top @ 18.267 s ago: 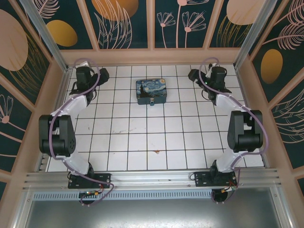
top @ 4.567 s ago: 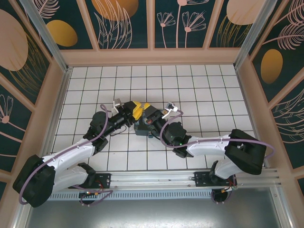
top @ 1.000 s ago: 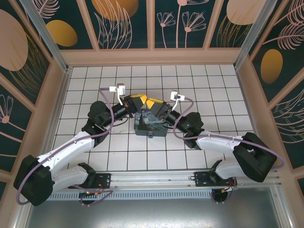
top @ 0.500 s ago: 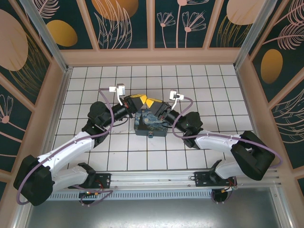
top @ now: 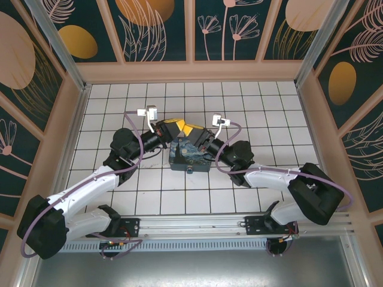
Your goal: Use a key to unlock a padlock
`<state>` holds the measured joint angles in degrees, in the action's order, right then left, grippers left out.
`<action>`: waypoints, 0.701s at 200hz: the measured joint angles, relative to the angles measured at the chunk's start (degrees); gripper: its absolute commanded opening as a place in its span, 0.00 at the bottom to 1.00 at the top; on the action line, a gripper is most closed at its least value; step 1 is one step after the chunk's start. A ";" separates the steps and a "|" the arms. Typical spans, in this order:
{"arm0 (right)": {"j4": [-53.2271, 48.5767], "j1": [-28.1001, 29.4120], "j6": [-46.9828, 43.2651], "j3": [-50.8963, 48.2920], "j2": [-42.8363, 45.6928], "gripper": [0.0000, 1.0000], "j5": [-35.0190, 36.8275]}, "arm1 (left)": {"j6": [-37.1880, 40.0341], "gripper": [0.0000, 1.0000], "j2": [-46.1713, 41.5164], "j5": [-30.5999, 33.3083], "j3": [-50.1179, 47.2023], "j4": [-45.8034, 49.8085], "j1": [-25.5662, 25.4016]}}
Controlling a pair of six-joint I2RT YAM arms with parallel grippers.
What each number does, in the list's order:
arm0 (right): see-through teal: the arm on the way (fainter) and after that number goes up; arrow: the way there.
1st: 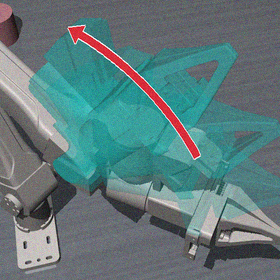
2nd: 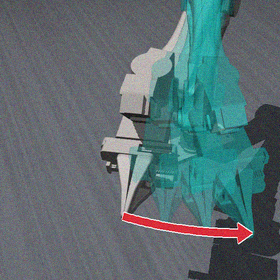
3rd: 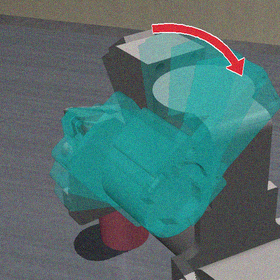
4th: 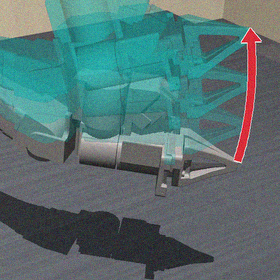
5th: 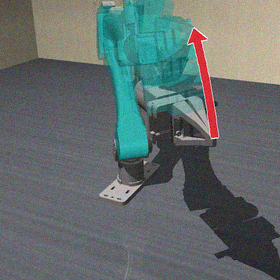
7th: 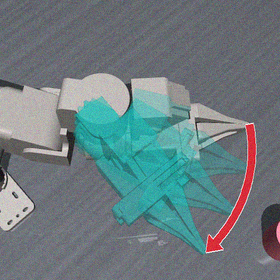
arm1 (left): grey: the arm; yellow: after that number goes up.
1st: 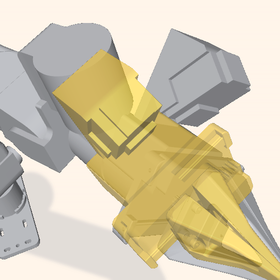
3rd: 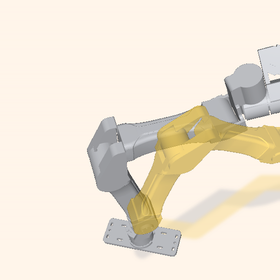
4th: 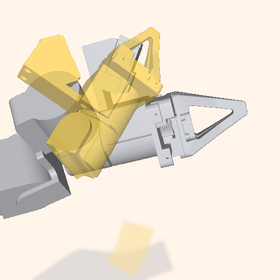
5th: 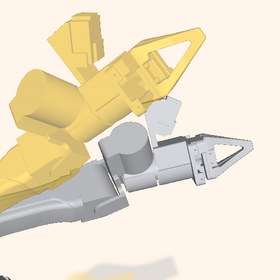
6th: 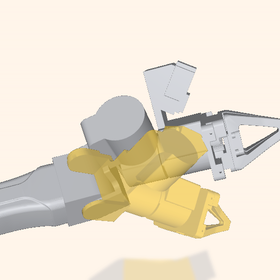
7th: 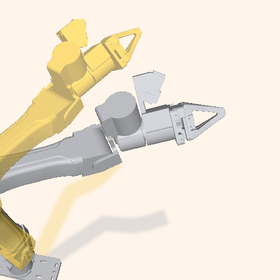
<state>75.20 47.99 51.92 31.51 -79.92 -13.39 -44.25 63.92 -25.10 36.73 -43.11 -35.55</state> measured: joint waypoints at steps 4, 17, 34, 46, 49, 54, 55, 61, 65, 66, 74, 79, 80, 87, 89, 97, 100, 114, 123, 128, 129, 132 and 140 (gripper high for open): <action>0.07 0.00 0.07 -0.02 -0.07 0.23 0.00 | 0.00 0.00 0.00 0.00 0.00 0.00 0.00; 0.13 0.00 0.15 0.00 -0.26 0.23 -0.04 | 0.00 0.00 0.00 0.00 -0.02 0.00 0.00; 0.52 0.00 0.52 0.00 -0.46 0.23 -0.07 | 0.00 0.00 0.00 0.00 -0.13 -0.04 0.00; 0.55 0.00 0.57 0.02 -0.50 0.23 -0.07 | 0.00 0.00 0.00 0.00 -0.28 -0.15 0.00; 0.55 0.00 0.59 0.02 -0.50 0.23 -0.07 | 0.00 0.00 0.00 0.02 -0.33 -0.22 0.02; 0.55 0.00 0.61 0.04 -0.50 0.23 -0.04 | 0.00 0.00 0.00 -0.02 -0.42 -0.24 0.00; 0.55 0.00 0.61 0.07 -0.50 0.23 -0.07 | -0.02 0.00 0.00 -0.02 -0.44 -0.26 0.00; 0.52 0.00 0.70 0.13 -0.50 0.23 -0.04 | 0.00 0.00 0.00 -0.02 -0.52 -0.28 0.00; 0.52 0.00 0.72 0.17 -0.50 0.23 -0.04 | -0.02 0.00 0.00 0.00 -0.57 -0.33 0.00; 0.52 0.00 0.72 0.20 -0.50 0.23 -0.04 | -0.02 0.00 0.00 0.00 -0.59 -0.33 0.00; 0.52 0.00 0.72 0.28 -0.50 0.22 -0.04 | -0.04 0.00 0.00 0.00 -0.66 -0.37 0.00; 0.52 0.00 0.72 0.31 -0.50 0.22 -0.04 | -0.04 0.00 0.00 0.00 -0.66 -0.39 0.02; 0.52 0.00 0.70 0.31 -0.50 0.22 -0.04 | -0.04 0.00 0.00 0.00 -0.66 -0.42 0.00; 0.52 0.00 0.72 0.33 -0.50 0.21 -0.04 | -0.02 0.00 0.00 0.00 -0.68 -0.39 0.00; 0.52 0.00 0.72 0.35 -0.50 0.20 -0.04 | -0.02 0.00 0.00 0.02 -0.70 -0.39 0.00; 0.52 0.00 0.76 0.37 -0.50 0.17 -0.09 | -0.04 0.00 0.00 0.04 -0.74 -0.42 0.02; 0.52 0.00 0.68 0.39 -0.50 0.17 -0.13 | -0.04 0.00 0.00 0.02 -0.74 -0.42 0.02; 0.52 0.00 0.90 0.39 -0.50 0.15 -0.22 | -0.20 0.00 0.00 0.04 -0.81 -0.42 0.02; 0.52 0.00 0.96 0.39 -0.50 0.12 -0.22 | -0.24 0.00 0.00 0.04 -0.85 -0.42 0.02; 0.52 0.00 0.94 0.39 -0.52 0.10 -0.22 | -0.28 0.00 0.00 0.04 -0.90 -0.42 0.02; 0.52 0.00 0.96 0.39 -0.50 0.10 -0.20 | -0.31 0.00 0.00 0.04 -0.90 -0.42 0.02; 0.52 0.00 0.92 0.39 -0.50 0.09 -0.22 | -0.42 0.00 0.00 0.04 -0.92 -0.44 0.02; 0.52 0.00 0.90 0.39 -0.52 0.05 -0.22 | -0.44 0.00 0.00 0.13 -0.92 -0.50 0.02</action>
<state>75.72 47.99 52.82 31.90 -80.44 -13.61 -44.69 63.92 -24.97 35.81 -43.62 -35.53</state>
